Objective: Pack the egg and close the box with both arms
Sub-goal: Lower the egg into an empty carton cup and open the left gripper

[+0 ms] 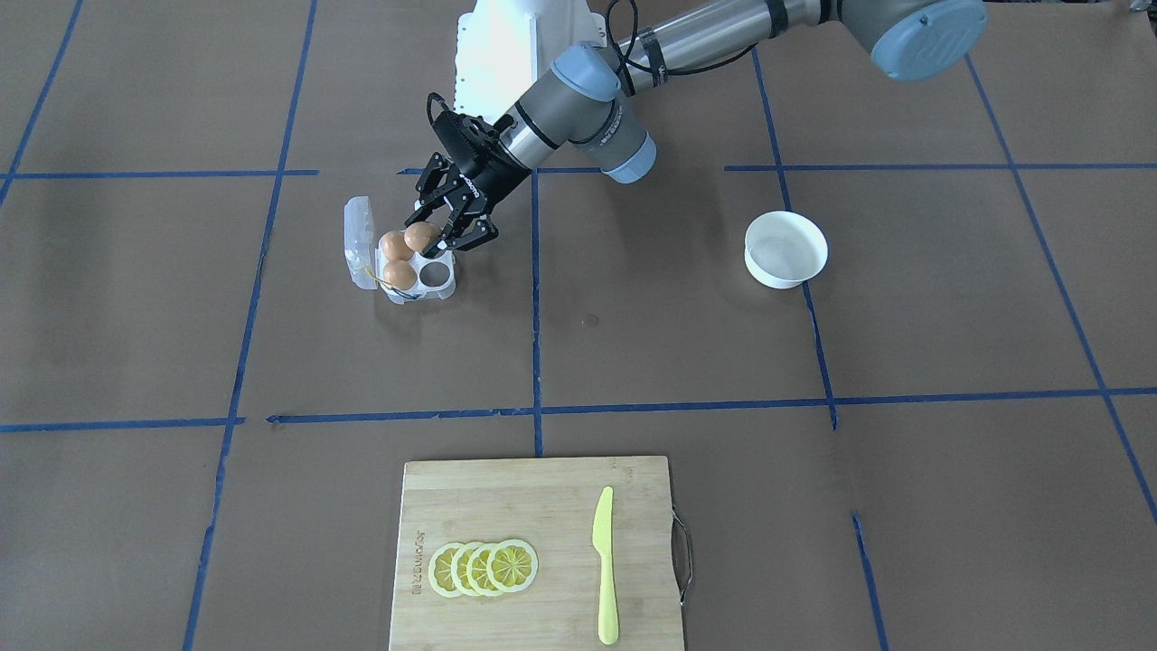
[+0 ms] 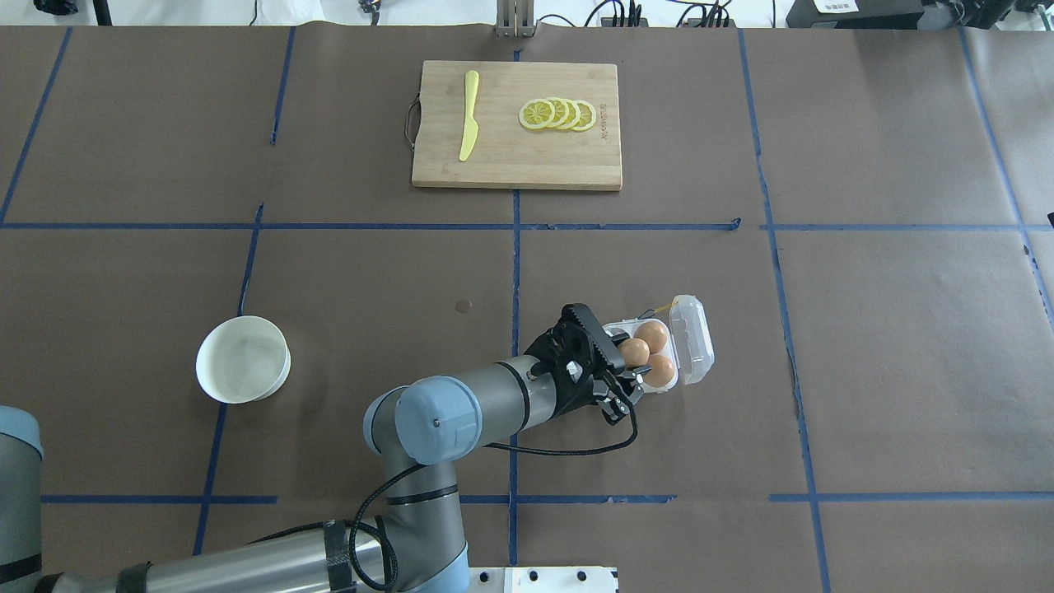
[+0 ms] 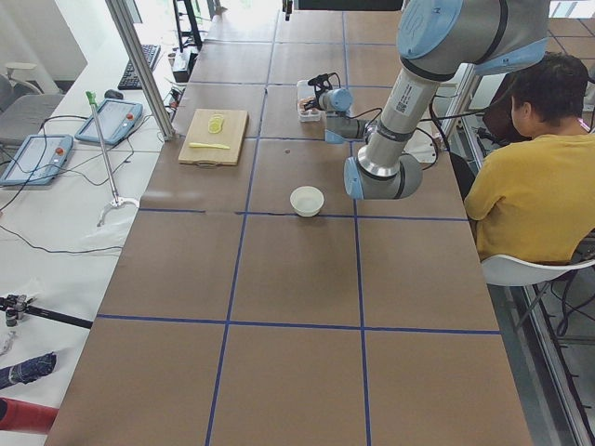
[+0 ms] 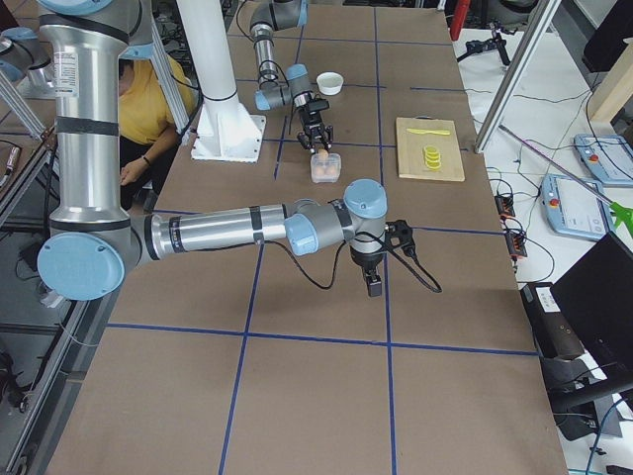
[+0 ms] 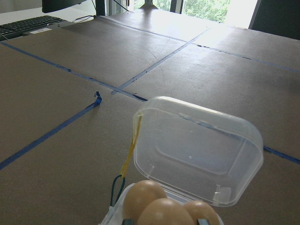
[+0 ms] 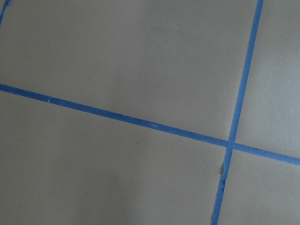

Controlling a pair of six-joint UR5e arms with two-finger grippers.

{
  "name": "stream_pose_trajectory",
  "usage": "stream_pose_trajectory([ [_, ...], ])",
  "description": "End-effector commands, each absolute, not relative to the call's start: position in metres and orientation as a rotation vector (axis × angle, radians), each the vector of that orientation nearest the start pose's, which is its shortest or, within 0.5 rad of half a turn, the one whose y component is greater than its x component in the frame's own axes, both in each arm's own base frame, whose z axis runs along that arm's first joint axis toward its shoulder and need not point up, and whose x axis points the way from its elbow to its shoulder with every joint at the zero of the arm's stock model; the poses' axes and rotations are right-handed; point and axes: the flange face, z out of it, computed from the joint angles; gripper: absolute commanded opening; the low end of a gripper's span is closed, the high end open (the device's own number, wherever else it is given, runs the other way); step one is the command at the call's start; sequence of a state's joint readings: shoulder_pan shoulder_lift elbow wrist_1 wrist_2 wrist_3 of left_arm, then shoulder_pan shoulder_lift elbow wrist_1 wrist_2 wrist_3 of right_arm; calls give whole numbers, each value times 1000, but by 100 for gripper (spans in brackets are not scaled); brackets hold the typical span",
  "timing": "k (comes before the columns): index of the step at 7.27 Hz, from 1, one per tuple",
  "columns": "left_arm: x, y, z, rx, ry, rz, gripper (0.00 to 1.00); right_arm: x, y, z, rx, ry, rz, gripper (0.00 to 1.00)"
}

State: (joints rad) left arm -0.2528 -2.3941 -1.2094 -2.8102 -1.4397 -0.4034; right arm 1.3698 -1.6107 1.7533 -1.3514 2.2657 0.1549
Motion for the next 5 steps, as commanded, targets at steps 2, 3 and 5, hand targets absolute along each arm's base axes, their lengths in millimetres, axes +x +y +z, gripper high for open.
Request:
stream_pose_trajectory([
  [2, 688, -328, 166, 1202, 1246, 569, 100, -30, -496, 567, 222, -738, -170, 100],
  [3, 687, -327, 164, 1203, 1250, 571, 100, -30, -496, 567, 222, -738, -170, 100],
  [5, 676, -337, 154, 1219, 1255, 558, 100, -30, -496, 568, 220, -738, -169, 100],
])
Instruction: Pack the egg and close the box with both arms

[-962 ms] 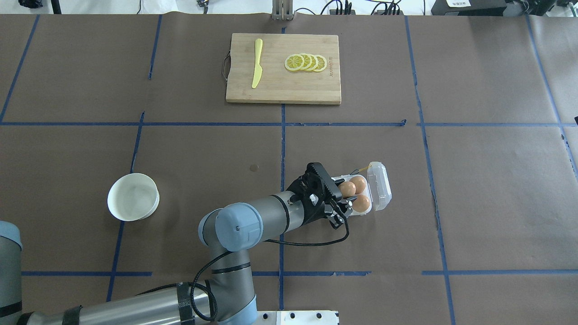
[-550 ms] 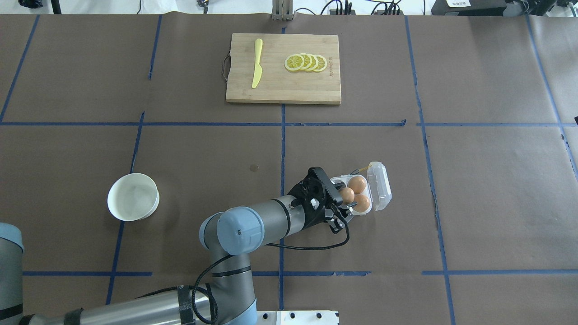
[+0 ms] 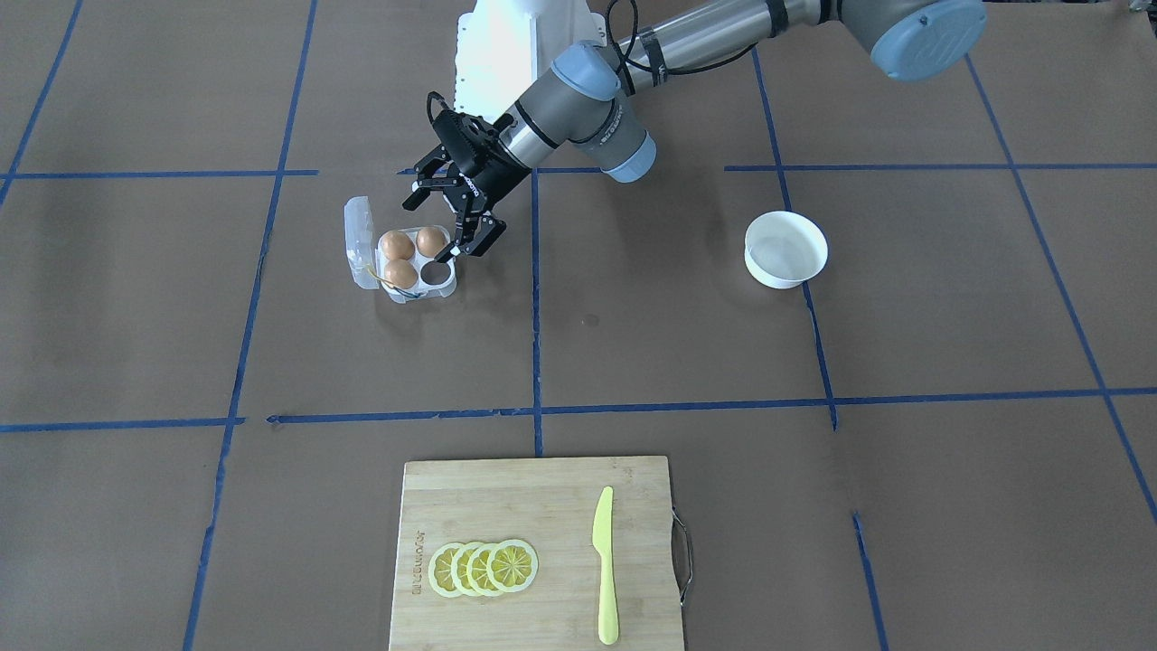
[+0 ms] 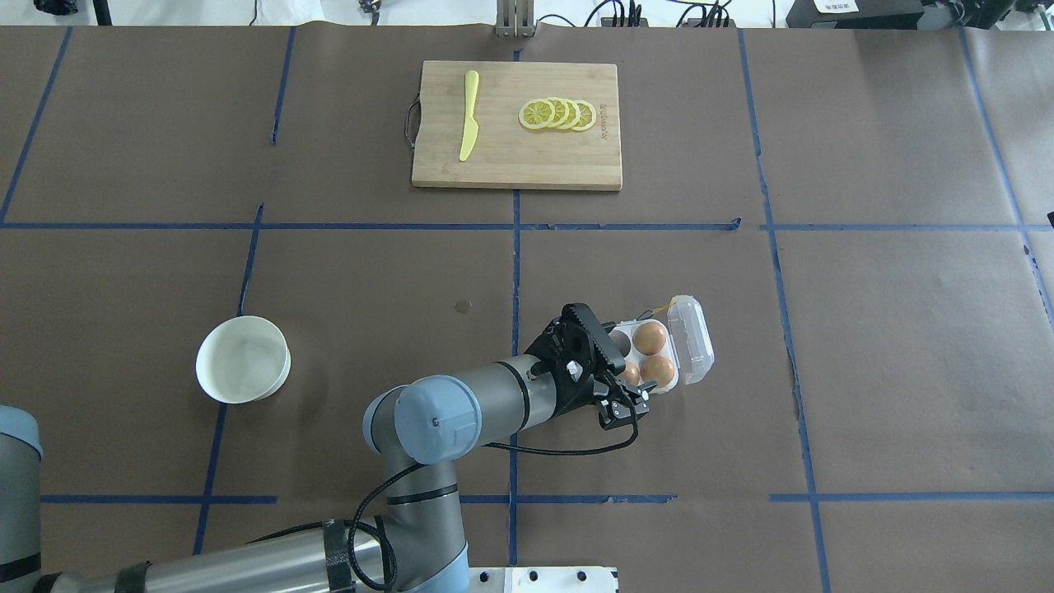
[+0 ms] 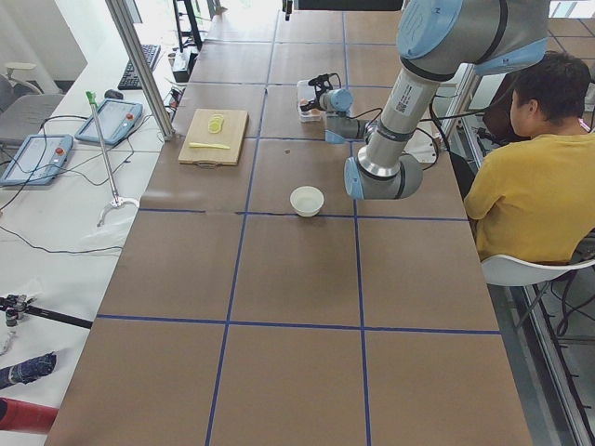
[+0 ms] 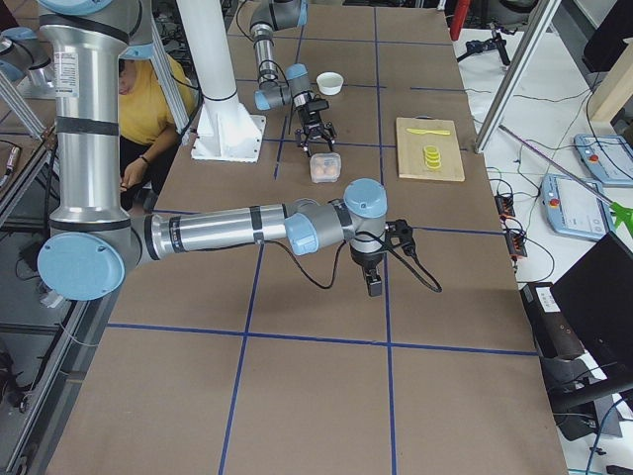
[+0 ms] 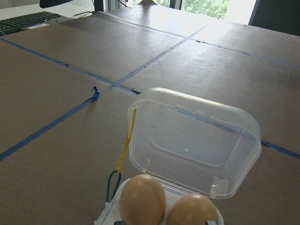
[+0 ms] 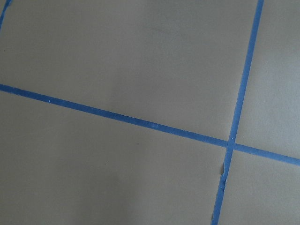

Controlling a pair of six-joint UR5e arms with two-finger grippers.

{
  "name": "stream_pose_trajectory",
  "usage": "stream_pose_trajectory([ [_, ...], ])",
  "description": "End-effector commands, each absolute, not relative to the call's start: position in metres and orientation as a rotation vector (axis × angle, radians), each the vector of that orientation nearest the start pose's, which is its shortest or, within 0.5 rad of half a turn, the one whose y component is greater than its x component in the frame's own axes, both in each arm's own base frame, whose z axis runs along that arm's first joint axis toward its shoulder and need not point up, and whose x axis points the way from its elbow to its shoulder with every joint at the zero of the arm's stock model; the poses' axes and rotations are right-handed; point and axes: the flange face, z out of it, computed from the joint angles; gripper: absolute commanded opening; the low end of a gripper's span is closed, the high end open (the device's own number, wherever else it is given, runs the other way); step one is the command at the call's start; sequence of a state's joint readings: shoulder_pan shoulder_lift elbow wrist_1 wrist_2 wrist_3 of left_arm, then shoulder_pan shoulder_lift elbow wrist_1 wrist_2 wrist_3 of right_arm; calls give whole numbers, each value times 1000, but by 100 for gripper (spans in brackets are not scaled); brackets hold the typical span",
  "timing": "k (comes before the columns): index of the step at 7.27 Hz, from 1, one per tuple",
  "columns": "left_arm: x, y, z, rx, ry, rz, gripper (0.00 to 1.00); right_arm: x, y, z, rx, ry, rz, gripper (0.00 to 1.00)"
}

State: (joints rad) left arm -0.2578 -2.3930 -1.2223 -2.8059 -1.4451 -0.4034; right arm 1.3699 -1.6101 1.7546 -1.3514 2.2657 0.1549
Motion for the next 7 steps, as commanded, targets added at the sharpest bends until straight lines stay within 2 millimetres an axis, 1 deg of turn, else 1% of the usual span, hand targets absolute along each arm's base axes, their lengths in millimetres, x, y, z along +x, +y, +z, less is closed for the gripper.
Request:
stream_pose_trajectory([
  [1, 667, -349, 152, 1211, 1222, 555, 100, -30, -496, 568, 220, -738, -169, 100],
  [2, 652, -365, 139, 1165, 1179, 585, 100, -30, -496, 568, 220, -738, -169, 100],
  [3, 625, -383, 130, 1096, 1142, 632, 100, -30, -494, 569, 217, -739, -169, 100],
  [4, 589, -410, 136, 1022, 1101, 659, 100, -30, -494, 569, 217, -739, -169, 100],
  [5, 552, -444, 153, 933, 1038, 662, 100, -30, -494, 569, 217, -739, -169, 100],
  [6, 499, -476, 171, 843, 979, 644, 100, -29, -491, 573, 210, -738, -168, 100],
  [7, 442, -503, 198, 767, 928, 629, 100, -29, -491, 574, 210, -735, -166, 100],
])
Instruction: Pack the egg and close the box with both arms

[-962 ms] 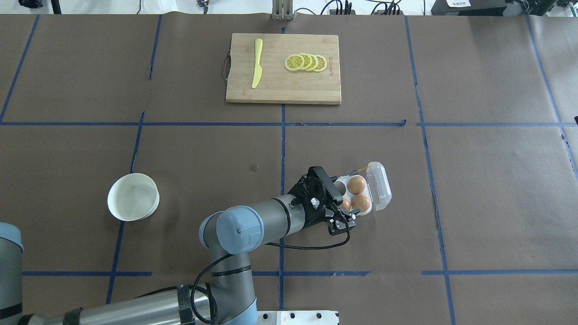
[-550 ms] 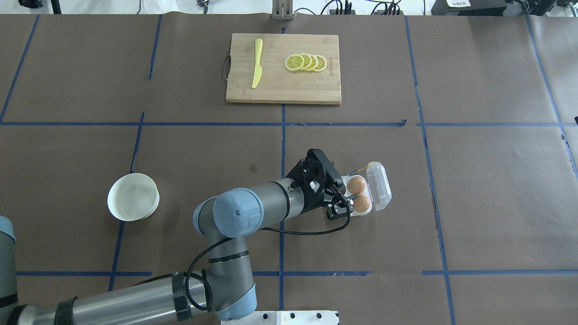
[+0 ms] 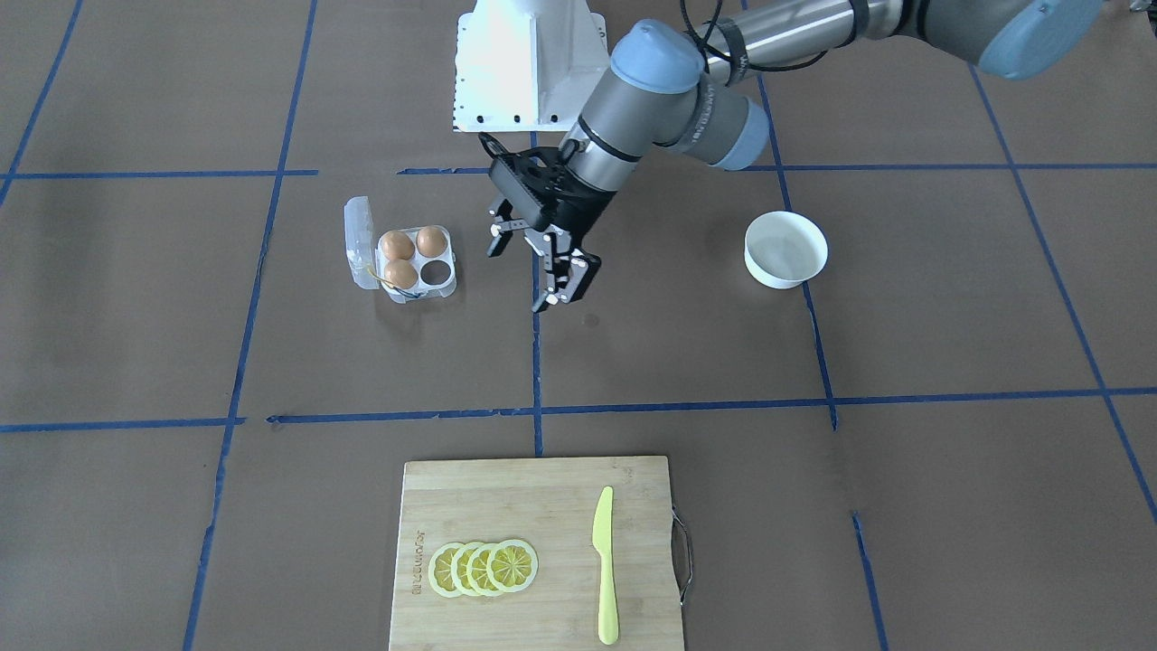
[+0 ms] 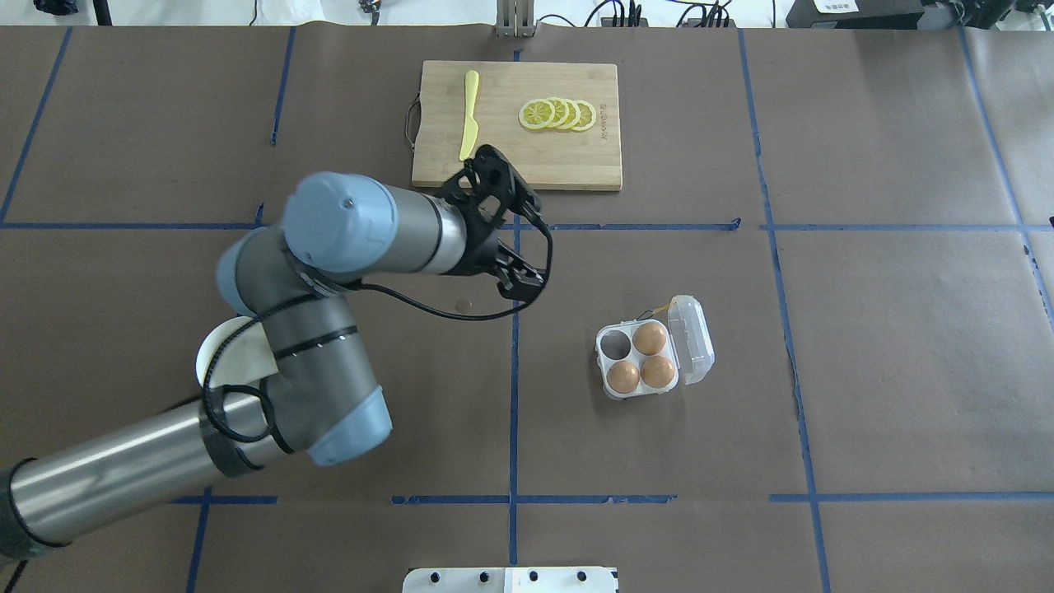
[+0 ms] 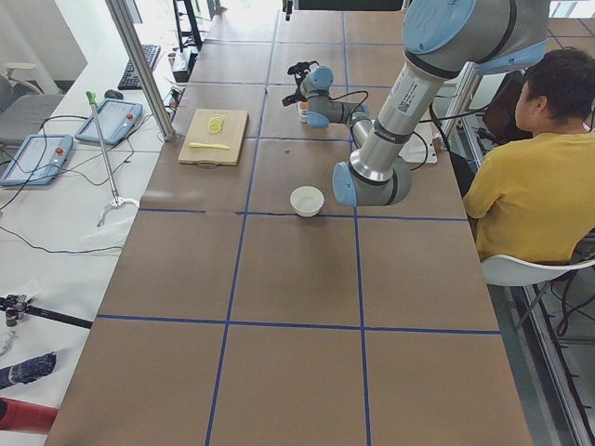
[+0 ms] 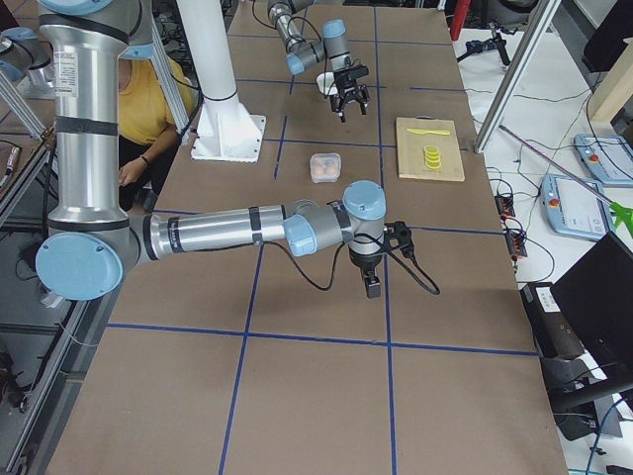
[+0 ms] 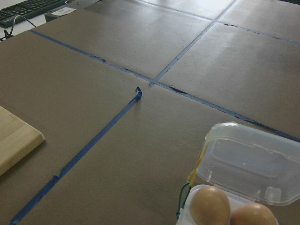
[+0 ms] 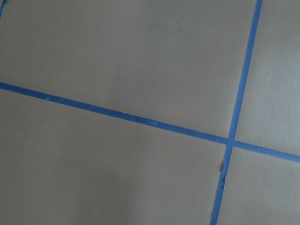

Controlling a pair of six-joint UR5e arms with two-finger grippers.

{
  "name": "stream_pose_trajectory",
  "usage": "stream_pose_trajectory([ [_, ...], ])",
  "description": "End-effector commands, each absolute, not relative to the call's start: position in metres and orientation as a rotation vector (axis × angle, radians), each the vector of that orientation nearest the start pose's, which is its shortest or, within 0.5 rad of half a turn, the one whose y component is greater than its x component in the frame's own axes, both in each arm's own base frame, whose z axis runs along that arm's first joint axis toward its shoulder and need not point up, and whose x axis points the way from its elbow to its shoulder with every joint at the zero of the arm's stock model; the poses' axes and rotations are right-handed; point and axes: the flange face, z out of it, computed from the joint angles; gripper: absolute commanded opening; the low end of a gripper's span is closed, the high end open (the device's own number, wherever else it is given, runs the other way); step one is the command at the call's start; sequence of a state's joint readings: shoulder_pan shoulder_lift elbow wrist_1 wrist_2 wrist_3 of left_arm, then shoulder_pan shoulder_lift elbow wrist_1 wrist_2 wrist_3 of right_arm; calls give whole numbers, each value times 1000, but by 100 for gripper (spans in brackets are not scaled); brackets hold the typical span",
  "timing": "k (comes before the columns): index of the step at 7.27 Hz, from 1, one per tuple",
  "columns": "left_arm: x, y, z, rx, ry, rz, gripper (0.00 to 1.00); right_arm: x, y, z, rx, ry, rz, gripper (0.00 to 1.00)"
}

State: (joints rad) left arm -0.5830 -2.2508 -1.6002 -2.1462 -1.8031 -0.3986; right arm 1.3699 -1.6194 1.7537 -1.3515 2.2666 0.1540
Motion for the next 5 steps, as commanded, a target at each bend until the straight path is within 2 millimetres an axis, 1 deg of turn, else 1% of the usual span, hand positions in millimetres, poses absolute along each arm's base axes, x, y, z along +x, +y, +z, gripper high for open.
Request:
stream_pose_trajectory([
  [1, 395, -525, 224, 789, 848, 654, 99, -28, -488, 578, 203, -733, -164, 100],
  [2, 333, -558, 259, 789, 758, 657, 100, -27, -485, 581, 196, -729, -160, 100],
  [3, 290, -575, 289, 737, 722, 662, 100, -27, -484, 584, 193, -729, -163, 100],
  [4, 241, -581, 335, 688, 676, 592, 100, -28, -484, 588, 176, -733, -160, 100],
  [5, 195, -582, 384, 624, 639, 520, 100, -28, -484, 603, 153, -734, -154, 100],
])
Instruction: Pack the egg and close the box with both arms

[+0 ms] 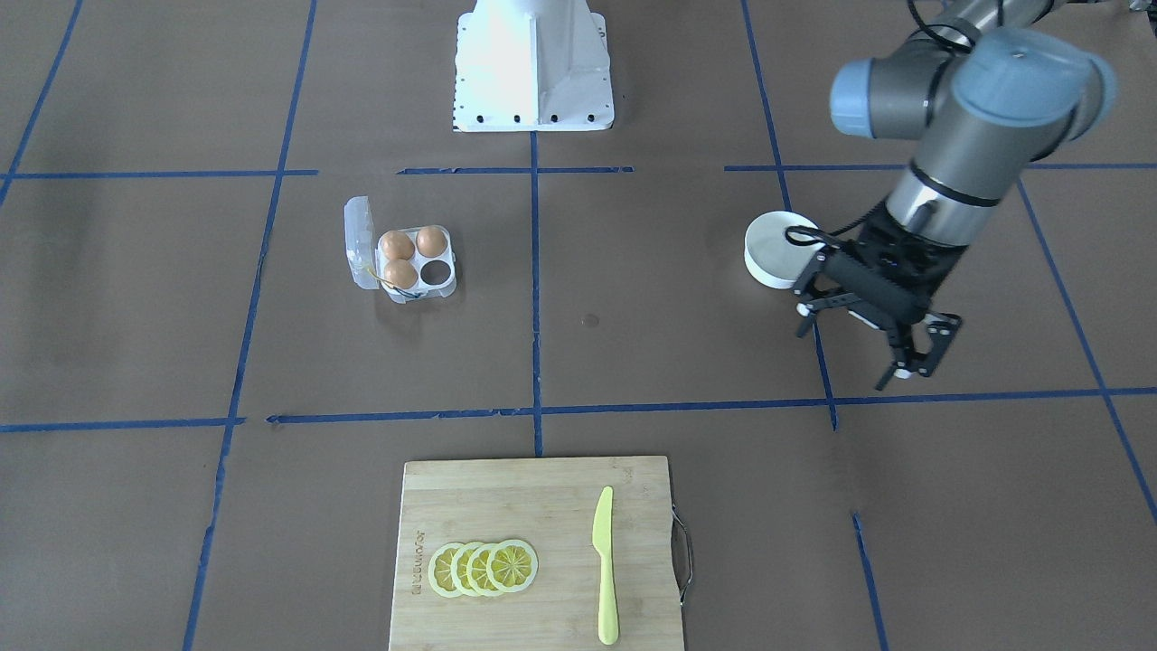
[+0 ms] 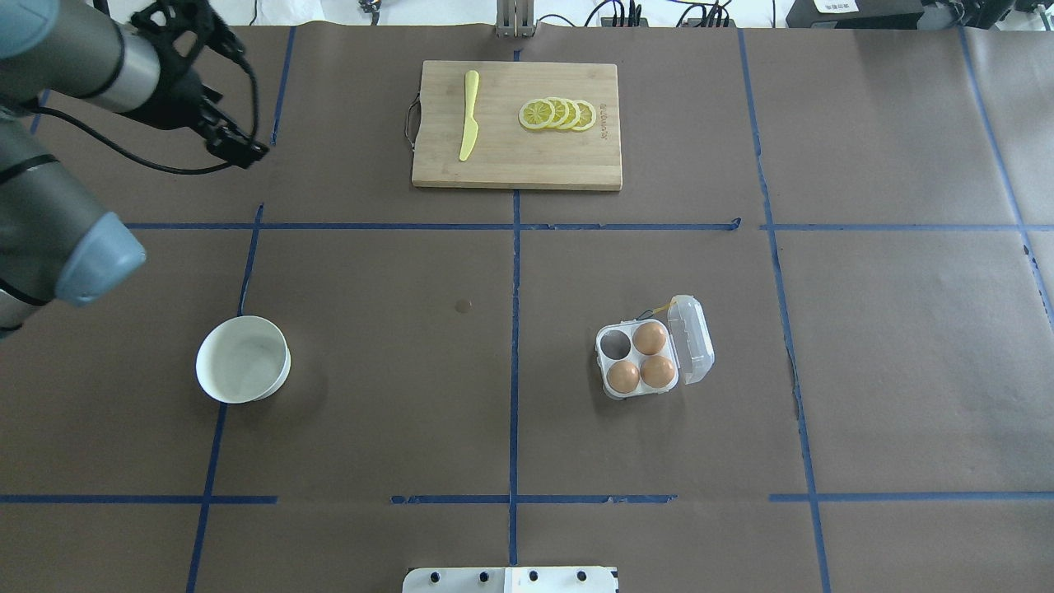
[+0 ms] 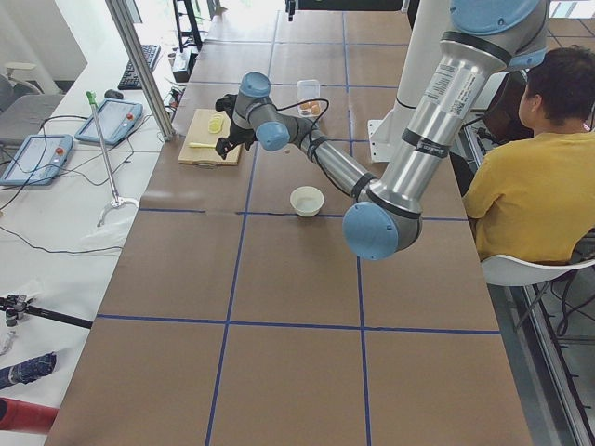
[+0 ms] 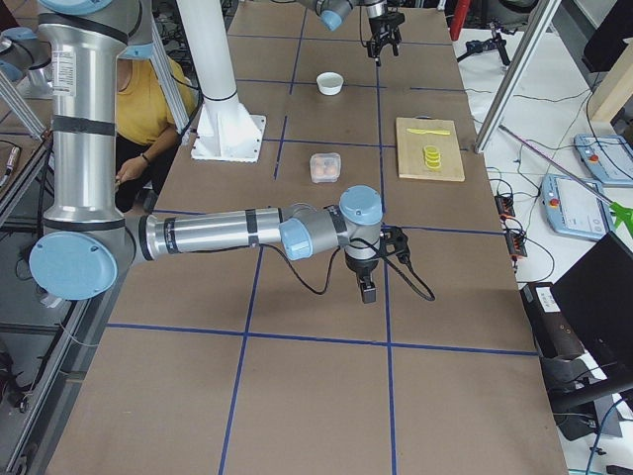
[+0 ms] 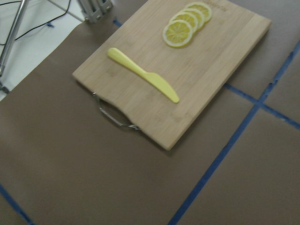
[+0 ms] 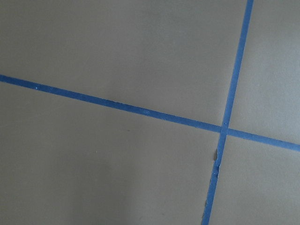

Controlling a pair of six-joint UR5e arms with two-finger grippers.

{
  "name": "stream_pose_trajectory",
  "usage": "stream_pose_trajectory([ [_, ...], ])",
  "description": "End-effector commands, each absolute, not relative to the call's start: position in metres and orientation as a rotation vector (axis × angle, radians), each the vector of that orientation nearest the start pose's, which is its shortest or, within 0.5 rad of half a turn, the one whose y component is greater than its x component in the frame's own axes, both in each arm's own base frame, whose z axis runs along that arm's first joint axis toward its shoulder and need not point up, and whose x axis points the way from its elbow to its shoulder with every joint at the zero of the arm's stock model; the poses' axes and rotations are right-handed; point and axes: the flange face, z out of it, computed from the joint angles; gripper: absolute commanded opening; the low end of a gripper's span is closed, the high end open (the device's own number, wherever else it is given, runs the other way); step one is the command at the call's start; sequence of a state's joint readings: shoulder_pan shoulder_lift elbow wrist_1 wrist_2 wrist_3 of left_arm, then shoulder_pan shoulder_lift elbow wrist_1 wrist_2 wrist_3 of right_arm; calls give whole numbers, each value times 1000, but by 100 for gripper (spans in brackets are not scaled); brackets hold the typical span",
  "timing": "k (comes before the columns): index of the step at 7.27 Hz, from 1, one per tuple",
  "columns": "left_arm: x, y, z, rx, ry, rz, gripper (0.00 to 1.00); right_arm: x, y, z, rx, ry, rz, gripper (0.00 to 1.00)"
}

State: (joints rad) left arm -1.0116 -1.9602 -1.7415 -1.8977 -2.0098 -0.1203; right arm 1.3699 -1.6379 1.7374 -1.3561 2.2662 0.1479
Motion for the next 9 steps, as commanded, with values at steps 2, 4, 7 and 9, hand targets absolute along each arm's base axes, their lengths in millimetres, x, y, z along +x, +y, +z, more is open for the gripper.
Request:
stream_pose_trajectory([
  [2, 105, -599, 438, 469, 627, 358, 100, -28, -484, 606, 148, -733, -156, 100],
  [4, 28, -581, 513, 387, 546, 428, 100, -28, -487, 603, 156, -734, -157, 100],
  [7, -89, -523, 642, 229, 611, 232, 100, -28, -487, 598, 162, -732, -149, 100],
  [9, -90, -485, 664, 180, 804, 168, 100, -29, -489, 596, 166, -732, -150, 100],
])
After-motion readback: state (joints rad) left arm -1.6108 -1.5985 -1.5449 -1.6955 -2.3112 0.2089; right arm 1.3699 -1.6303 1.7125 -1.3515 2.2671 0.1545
